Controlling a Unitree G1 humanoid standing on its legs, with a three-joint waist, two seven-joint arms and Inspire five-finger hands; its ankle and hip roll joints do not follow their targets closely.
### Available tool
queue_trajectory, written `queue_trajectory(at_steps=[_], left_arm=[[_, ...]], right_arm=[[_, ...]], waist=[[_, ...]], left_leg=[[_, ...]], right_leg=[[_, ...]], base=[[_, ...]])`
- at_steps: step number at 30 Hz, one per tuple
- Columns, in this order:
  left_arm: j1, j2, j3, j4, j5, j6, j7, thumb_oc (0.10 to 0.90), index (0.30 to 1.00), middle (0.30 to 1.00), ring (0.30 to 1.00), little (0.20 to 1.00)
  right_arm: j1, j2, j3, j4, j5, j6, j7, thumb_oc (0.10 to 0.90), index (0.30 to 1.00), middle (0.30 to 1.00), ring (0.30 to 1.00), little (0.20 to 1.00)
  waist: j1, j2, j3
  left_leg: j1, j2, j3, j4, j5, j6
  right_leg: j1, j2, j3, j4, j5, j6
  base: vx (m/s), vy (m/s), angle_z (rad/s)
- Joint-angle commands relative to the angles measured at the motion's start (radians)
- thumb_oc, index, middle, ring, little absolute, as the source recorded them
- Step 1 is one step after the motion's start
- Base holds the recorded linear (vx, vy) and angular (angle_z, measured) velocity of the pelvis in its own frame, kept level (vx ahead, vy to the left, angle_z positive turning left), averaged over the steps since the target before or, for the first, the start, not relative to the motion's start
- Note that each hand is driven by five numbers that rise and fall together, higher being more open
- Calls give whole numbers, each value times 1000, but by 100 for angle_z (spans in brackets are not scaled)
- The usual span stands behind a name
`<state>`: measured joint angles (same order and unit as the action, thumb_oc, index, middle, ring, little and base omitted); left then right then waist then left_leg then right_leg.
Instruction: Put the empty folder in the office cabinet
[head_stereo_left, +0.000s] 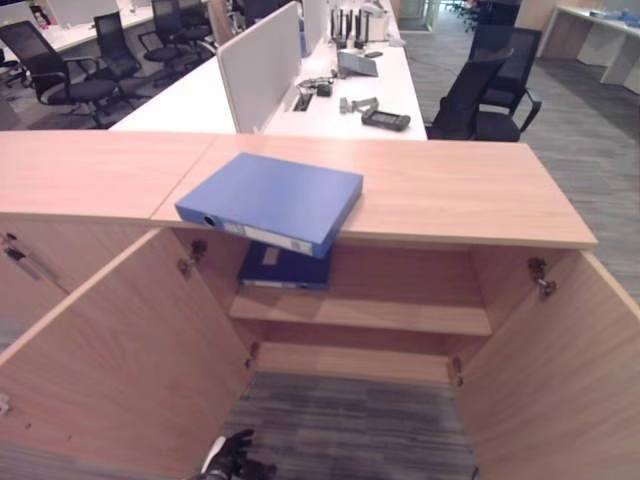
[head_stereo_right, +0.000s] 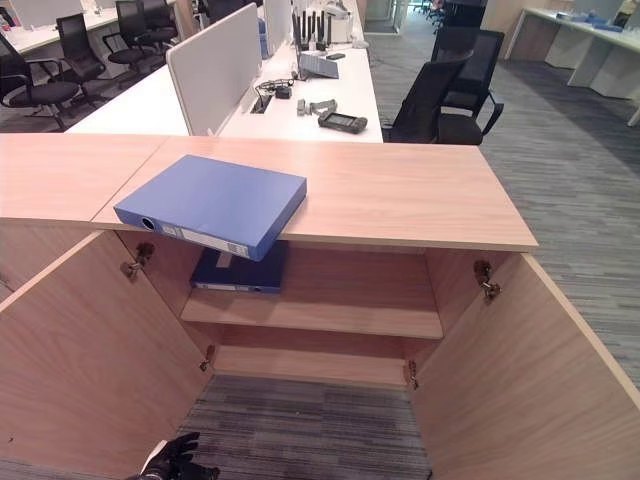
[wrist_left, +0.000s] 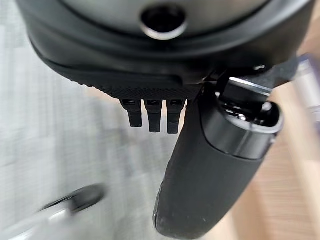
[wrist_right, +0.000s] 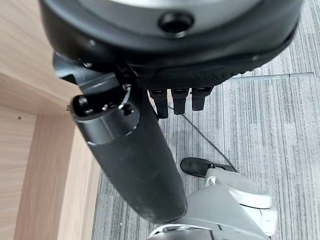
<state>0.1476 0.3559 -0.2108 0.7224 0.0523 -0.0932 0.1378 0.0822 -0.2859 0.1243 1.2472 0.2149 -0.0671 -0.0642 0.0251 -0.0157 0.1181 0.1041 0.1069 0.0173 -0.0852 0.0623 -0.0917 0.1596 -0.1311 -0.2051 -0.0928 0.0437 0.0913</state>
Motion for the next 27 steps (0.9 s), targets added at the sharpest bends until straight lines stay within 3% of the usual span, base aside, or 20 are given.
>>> queue_trajectory(at_steps=[1,6,13,27], left_arm=[[-64,92,65,-165,187,-109,176,800,900,900,900,900],[20,127,134,-398,385,-109,297,800,900,900,900,900],[19,188,200,-557,523,-101,350,800,900,900,900,900],[-182,411,166,-723,676,-110,368,800,900,900,900,900]], right_arm=[[-51,-41,-50,-7,-10,-62,-61,800,900,900,900,900],[-48,-23,-53,-4,-34,-61,-82,800,900,900,900,900],[-55,-7,-28,0,-25,-47,-74,800,900,900,900,900],[-45,-31,18,-19,-40,-36,-48,800,900,900,900,900]], waist=[[46,9,32],[75,1,26],[87,3,18],[36,38,6]], left_leg=[[47,-19,-10,13,-102,4],[45,-17,-19,7,-108,5],[47,-17,-12,1,-110,0],[71,-12,18,-2,-115,-12]], right_leg=[[-17,9,3,85,-118,38],[-10,8,-13,72,-113,45],[-2,12,-15,48,-105,49],[14,22,0,23,-100,53]], base=[[30,-29,31],[-7,-19,10],[0,-1,1],[1,2,-3]])
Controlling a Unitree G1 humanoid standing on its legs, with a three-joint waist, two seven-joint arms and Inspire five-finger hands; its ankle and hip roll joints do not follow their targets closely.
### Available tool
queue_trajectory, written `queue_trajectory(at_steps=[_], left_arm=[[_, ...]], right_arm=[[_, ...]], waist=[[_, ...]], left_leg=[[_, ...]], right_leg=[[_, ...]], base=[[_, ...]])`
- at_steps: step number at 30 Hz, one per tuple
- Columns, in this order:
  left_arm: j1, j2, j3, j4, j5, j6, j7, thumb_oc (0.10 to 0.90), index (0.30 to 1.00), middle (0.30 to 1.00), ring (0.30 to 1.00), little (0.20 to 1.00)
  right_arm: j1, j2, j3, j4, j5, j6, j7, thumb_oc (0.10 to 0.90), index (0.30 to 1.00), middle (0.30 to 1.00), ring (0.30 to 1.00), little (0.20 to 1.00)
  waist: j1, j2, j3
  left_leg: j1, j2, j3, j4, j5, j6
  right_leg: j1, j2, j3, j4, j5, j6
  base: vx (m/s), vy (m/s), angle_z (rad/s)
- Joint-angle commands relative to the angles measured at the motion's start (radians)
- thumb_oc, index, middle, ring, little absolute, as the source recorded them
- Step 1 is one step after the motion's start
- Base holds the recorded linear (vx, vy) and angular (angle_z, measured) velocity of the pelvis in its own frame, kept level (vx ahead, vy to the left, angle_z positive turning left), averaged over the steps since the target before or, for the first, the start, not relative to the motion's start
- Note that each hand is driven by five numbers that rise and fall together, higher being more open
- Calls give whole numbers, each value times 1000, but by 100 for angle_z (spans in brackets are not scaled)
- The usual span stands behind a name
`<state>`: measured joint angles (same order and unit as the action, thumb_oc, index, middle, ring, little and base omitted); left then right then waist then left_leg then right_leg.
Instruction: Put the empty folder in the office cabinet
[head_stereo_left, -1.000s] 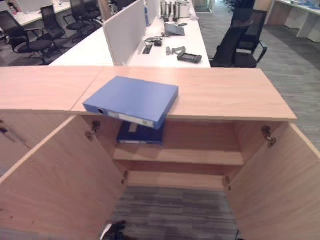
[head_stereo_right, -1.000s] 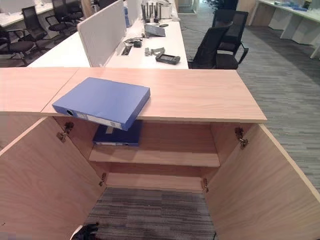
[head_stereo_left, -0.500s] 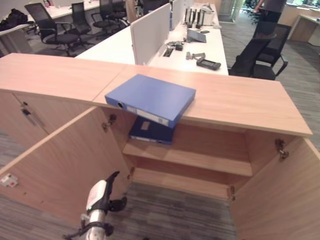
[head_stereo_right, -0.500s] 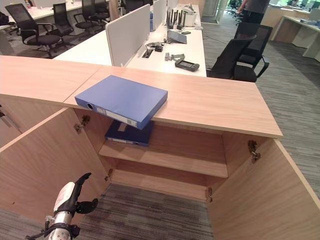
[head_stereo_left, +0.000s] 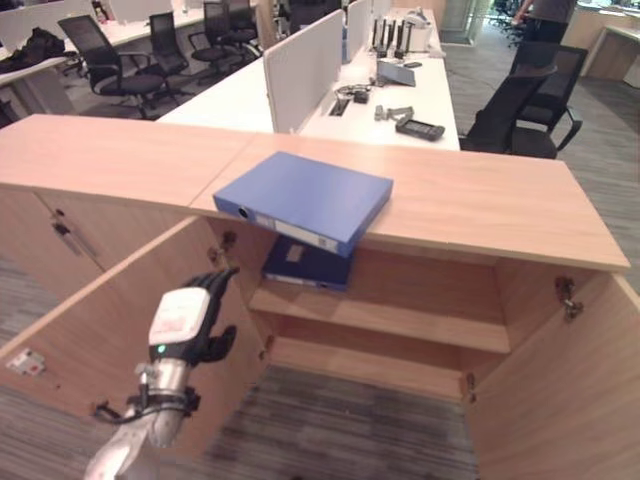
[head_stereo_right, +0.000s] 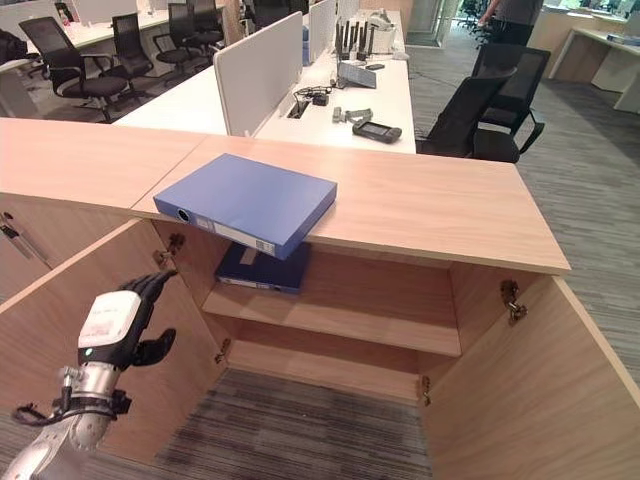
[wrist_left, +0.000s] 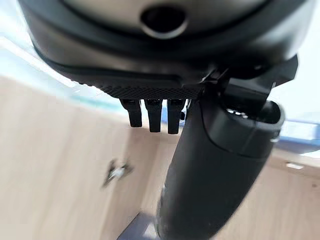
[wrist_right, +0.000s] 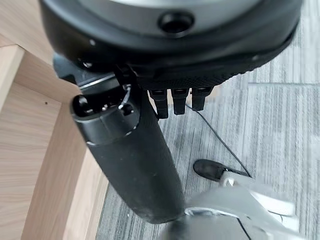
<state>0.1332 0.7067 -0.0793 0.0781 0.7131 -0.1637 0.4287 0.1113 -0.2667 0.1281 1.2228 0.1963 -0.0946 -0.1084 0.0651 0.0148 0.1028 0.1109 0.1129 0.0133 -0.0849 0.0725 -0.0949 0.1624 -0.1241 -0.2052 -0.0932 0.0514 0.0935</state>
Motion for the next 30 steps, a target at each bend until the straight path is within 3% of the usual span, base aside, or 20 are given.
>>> queue_trajectory(at_steps=[1,6,20,30], left_arm=[[-179,69,31,-80,19,-37,78,800,900,900,900,900],[-272,129,4,-99,37,-36,73,800,900,900,900,900],[-540,115,-116,23,16,18,101,800,900,900,900,900],[-609,127,-153,80,23,44,106,800,900,900,900,900]], right_arm=[[-72,-53,15,7,-24,-8,-5,800,900,900,900,900],[-57,-63,18,25,-48,-2,0,800,900,900,900,900],[-51,-65,22,44,-41,5,-10,800,900,900,900,900],[-46,-69,8,52,-27,6,-13,800,900,900,900,900]], waist=[[-10,9,20],[-36,21,13],[-84,31,5],[-93,24,0]], left_leg=[[66,-17,26,-2,-125,-9],[79,-11,51,-2,-129,-12],[93,-17,79,-2,-135,-9],[108,-16,93,-2,-142,-7]], right_leg=[[10,17,1,23,-107,51],[12,20,13,20,-106,55],[13,20,38,18,-105,58],[15,20,54,19,-100,61]], base=[[1,8,-16],[11,3,-14],[7,5,-9],[4,5,-4]])
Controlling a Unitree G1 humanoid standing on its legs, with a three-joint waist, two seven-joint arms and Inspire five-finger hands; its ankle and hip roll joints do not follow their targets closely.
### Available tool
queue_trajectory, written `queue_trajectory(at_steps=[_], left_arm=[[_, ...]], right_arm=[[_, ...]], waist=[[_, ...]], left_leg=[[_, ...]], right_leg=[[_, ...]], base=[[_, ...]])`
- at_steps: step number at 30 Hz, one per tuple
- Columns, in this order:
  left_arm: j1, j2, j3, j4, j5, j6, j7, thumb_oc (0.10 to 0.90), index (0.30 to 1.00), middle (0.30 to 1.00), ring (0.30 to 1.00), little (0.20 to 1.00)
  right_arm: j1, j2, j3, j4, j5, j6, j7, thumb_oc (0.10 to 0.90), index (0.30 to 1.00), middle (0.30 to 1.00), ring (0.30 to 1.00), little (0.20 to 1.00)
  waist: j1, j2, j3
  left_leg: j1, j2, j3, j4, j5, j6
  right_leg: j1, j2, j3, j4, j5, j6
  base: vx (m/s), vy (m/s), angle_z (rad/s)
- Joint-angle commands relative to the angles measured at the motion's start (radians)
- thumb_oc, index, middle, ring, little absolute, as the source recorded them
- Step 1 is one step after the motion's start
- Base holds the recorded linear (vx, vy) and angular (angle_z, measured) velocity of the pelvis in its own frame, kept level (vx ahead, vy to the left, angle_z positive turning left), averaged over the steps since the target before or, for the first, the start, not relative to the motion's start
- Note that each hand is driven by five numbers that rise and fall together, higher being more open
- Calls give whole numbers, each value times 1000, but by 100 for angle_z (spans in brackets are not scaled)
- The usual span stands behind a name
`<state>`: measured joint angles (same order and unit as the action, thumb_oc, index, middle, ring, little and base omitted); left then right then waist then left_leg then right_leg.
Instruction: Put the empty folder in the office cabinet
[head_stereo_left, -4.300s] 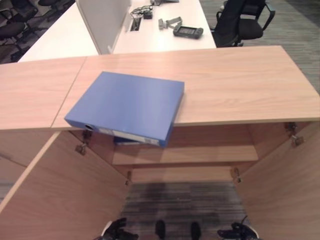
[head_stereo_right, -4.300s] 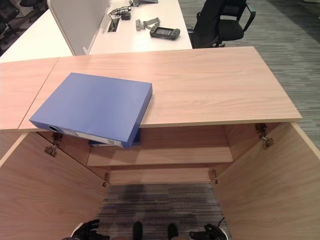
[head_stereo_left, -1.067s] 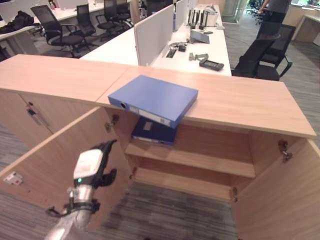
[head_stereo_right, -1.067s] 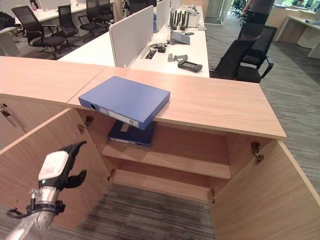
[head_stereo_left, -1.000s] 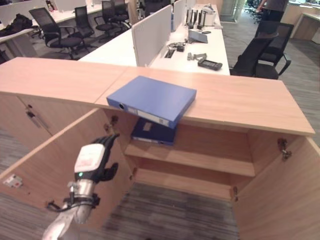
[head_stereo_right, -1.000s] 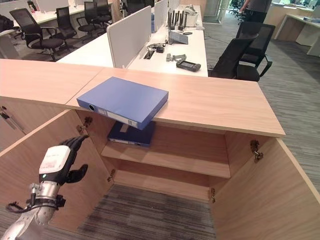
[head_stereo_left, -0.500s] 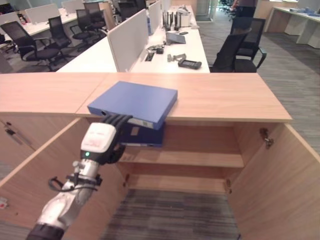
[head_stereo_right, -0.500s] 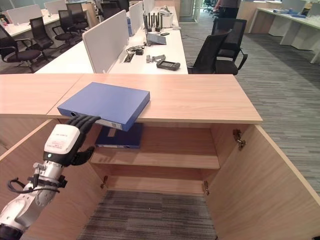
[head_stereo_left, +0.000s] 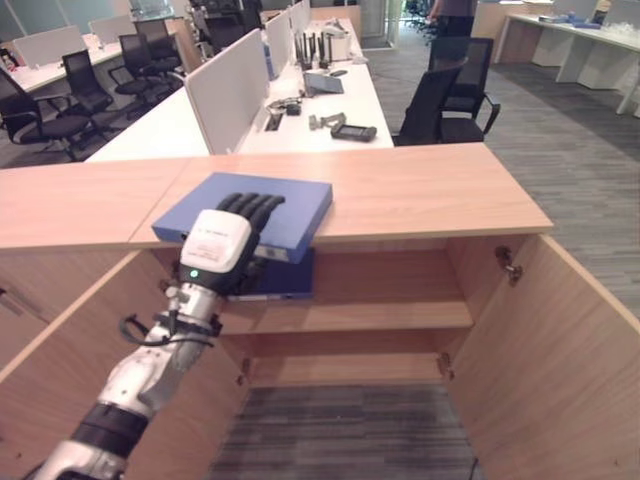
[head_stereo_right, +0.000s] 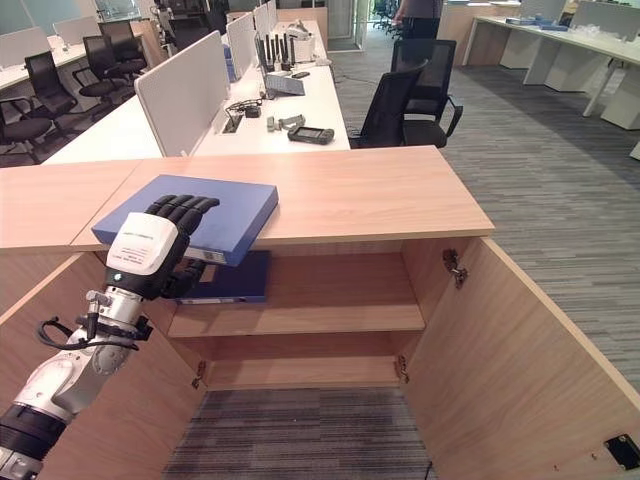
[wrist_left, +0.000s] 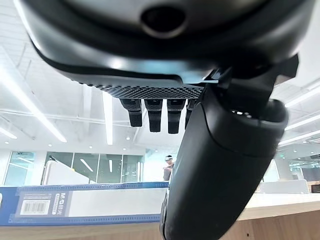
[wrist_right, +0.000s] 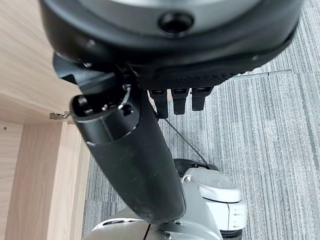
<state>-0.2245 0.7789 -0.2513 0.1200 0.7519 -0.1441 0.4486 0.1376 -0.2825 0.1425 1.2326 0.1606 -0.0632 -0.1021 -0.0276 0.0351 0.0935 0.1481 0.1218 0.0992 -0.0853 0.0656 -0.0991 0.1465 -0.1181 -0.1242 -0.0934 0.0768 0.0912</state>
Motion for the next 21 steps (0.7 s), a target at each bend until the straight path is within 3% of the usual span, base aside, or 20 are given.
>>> queue_trajectory(at_steps=[1,21], left_arm=[[-253,54,17,40,-16,24,87,800,900,900,900,900],[-263,45,-39,217,-10,62,61,800,900,900,900,900]], right_arm=[[-72,-52,-7,43,8,-26,-20,800,900,900,900,900],[-77,-69,-31,61,20,-22,-28,800,900,900,900,900]], waist=[[0,3,9],[-19,2,5]], left_leg=[[71,-25,7,-2,-135,-3],[82,-24,29,-2,-139,0]], right_leg=[[31,14,-27,19,-126,63],[28,17,-13,20,-123,65]], base=[[10,11,-9],[1,6,-3]])
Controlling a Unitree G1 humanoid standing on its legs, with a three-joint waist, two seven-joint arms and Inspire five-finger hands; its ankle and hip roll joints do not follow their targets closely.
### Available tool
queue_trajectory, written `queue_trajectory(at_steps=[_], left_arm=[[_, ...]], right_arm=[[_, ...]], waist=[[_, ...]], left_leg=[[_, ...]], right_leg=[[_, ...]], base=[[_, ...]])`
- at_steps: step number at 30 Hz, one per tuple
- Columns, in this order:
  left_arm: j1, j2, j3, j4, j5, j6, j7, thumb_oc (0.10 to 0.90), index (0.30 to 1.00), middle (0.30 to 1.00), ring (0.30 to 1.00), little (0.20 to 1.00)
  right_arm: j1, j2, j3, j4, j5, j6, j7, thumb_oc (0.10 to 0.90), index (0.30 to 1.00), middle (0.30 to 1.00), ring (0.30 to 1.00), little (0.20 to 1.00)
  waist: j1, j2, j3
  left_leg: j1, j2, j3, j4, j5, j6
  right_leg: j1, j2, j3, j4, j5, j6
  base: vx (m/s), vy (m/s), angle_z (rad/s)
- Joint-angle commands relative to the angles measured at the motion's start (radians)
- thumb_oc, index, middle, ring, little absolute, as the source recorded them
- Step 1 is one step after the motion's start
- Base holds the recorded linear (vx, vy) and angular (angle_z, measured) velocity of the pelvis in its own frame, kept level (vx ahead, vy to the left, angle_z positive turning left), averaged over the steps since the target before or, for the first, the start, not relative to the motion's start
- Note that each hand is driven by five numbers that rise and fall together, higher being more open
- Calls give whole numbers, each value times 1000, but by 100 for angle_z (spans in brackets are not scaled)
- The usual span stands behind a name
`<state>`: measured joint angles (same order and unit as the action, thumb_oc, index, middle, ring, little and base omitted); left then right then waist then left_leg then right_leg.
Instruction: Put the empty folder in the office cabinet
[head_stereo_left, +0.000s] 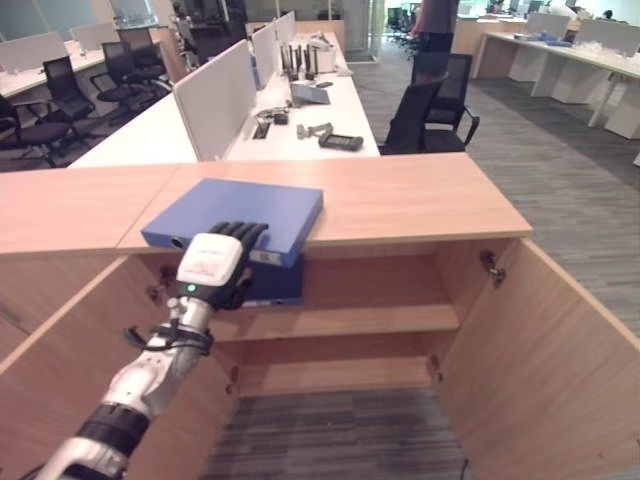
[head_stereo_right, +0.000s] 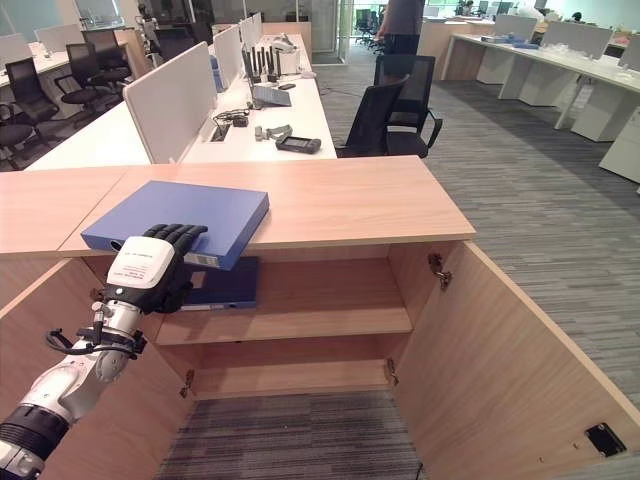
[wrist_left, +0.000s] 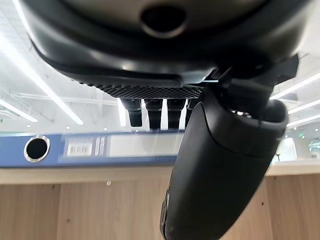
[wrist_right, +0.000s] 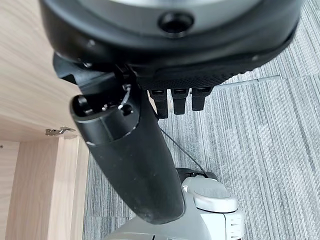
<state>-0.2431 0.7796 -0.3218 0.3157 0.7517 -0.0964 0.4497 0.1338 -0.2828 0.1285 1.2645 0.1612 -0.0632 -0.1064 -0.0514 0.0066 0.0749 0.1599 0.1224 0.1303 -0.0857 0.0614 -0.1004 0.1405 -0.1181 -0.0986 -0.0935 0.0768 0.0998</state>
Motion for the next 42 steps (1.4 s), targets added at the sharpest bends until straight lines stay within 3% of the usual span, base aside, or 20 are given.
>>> queue_trajectory(at_steps=[1,16,17,18,19,42], left_arm=[[-245,42,29,29,-10,17,60,800,900,900,900,900],[-327,65,-19,51,15,31,60,800,900,900,900,900],[-331,64,-25,56,15,31,58,648,672,672,672,672],[-338,67,-33,59,17,31,55,648,672,672,672,672],[-340,66,-41,60,15,28,46,400,300,300,300,300],[-363,50,-36,30,-32,18,39,400,300,300,300,300]], right_arm=[[-73,-70,-17,30,20,-21,-25,800,900,900,900,900],[-73,-73,-13,30,25,-20,-28,800,900,900,900,900],[-75,-74,-13,28,25,-20,-28,800,900,900,900,900],[-74,-74,-14,30,28,-20,-27,800,900,900,900,900],[-75,-75,-17,32,31,-19,-28,800,900,900,900,900],[-68,-71,-35,29,59,-16,-28,800,900,900,900,900]], waist=[[4,30,24],[-7,36,22],[-7,36,22],[-9,38,22],[-9,38,23],[-13,39,14]], left_leg=[[70,-25,-1,-2,-134,1],[72,-27,4,-2,-135,2],[72,-27,4,-2,-135,2],[72,-28,5,-2,-135,2],[71,-28,4,-2,-134,3],[77,-33,-25,-2,-138,7]], right_leg=[[33,17,-38,20,-122,57],[35,16,-40,21,-124,56],[35,16,-39,21,-124,56],[34,17,-39,22,-124,56],[34,16,-39,22,-124,56],[42,10,-32,40,-140,48]], base=[[-2,5,-5],[0,2,-1],[0,0,0],[0,0,0],[0,0,0],[2,-1,2]])
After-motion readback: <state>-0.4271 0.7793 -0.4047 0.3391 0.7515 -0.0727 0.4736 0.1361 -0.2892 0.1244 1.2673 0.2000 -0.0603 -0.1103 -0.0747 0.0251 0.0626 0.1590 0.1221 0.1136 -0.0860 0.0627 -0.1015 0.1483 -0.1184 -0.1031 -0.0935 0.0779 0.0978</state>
